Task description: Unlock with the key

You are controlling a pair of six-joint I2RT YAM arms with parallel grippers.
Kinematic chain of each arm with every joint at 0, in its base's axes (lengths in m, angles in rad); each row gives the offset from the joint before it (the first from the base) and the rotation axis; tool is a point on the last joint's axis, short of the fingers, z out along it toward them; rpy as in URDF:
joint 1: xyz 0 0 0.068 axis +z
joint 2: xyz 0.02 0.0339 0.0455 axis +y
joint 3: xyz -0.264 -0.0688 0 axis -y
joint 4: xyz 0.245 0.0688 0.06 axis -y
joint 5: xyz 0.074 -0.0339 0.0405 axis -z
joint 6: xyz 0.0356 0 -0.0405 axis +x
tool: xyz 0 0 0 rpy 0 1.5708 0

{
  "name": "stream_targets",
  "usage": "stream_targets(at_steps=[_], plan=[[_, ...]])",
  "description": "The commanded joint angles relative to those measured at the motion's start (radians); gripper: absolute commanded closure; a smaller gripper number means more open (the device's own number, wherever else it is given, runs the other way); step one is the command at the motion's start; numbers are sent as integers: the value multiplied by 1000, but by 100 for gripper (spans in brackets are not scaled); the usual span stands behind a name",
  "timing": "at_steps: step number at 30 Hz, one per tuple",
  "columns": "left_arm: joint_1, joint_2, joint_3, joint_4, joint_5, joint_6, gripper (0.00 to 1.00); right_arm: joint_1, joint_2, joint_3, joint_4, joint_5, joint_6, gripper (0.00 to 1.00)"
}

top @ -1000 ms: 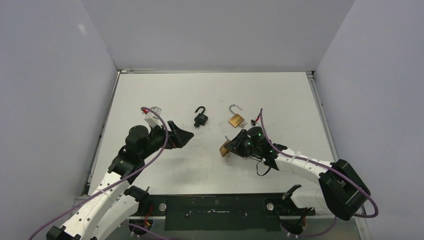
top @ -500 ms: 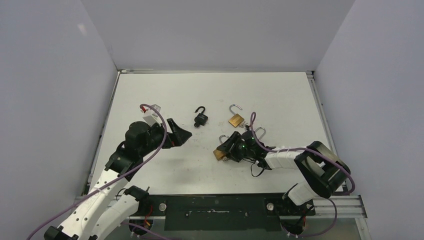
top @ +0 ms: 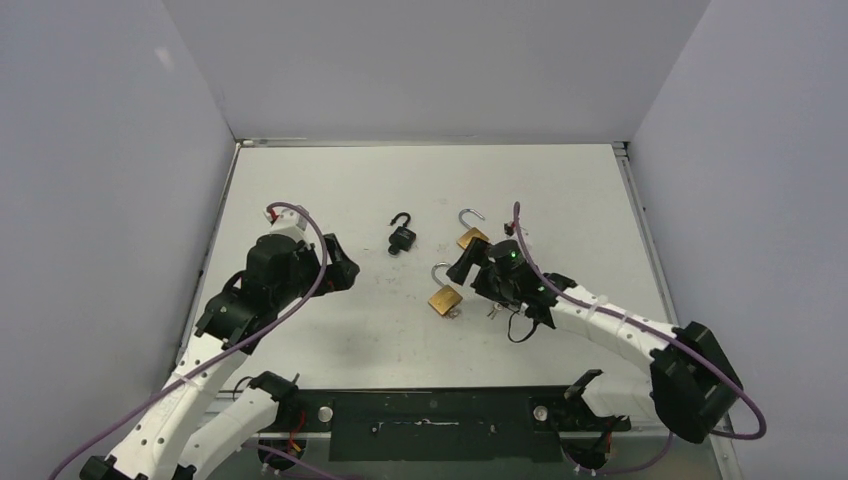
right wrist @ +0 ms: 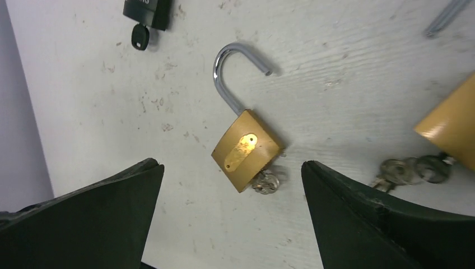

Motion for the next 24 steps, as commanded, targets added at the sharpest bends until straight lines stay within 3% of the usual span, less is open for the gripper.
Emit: stream_targets(at_steps=[1,12,24], plan=[[1,-35,77,-48,-134,74,3,-14,-165,70,-285,236,-139,0],[1,-124,76,-31,-299,151,3,-34,-508,250,-722,733,-168,0],[1,-209,139,-144,-431,141,3,-33,-747,367,-873,918,-153,0]])
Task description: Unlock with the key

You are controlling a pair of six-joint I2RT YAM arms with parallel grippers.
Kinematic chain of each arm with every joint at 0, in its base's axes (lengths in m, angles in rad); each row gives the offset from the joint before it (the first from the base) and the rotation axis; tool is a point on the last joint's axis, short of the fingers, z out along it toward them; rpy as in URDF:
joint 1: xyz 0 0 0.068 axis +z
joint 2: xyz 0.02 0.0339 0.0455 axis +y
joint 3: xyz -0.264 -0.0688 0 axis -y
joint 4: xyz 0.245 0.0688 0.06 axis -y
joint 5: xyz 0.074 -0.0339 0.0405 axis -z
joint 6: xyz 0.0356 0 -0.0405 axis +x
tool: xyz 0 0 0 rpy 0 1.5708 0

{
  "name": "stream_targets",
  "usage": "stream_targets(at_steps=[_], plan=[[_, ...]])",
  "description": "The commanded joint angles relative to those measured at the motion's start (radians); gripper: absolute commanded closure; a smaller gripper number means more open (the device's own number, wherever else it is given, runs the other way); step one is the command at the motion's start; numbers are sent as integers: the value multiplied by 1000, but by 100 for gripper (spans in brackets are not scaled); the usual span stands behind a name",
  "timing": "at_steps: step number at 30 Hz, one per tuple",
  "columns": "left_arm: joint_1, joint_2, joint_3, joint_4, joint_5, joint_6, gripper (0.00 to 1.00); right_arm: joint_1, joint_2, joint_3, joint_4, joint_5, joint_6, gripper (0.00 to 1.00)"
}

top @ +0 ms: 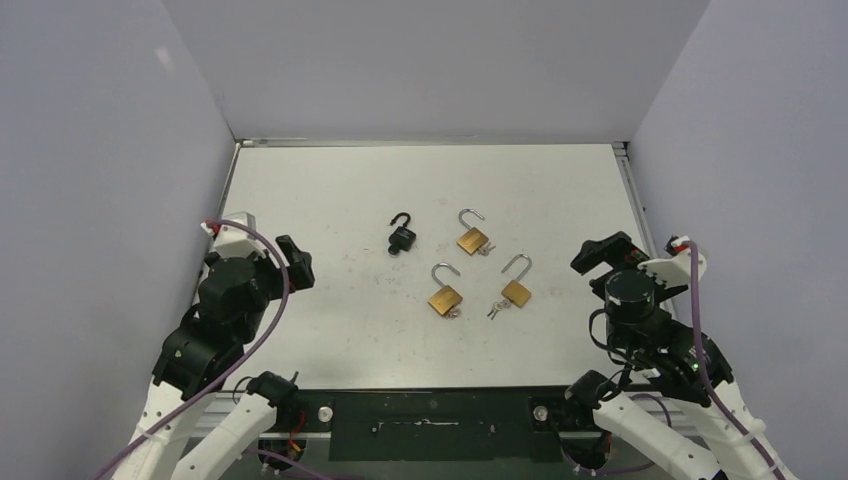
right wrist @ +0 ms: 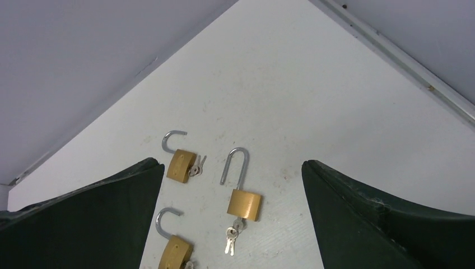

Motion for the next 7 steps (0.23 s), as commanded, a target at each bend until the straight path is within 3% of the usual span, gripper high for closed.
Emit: stream_targets(at_steps=[1,7], plan=[[1,-29,38,-38,-61,-1,3,-4,-20,48,-64,120,-5,0],[1,-47,41,-44,-77,-2,3,-4,-19,67,-82,144,2,0]])
